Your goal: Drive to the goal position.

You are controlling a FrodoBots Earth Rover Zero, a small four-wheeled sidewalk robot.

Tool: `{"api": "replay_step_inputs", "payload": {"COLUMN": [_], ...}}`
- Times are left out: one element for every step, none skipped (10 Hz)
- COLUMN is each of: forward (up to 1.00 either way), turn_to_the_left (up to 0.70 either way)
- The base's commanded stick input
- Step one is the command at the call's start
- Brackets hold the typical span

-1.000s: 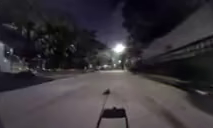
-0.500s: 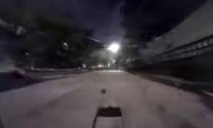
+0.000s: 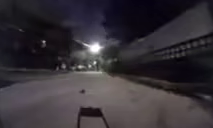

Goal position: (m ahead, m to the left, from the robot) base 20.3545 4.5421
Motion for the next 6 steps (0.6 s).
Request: {"api": "replay_step_inputs", "payload": {"forward": [1.0,1.0,1.0,1.0,1.0,1.0], "turn_to_the_left": [0.0,0.0,0.0,0.0,0.0,0.0]}}
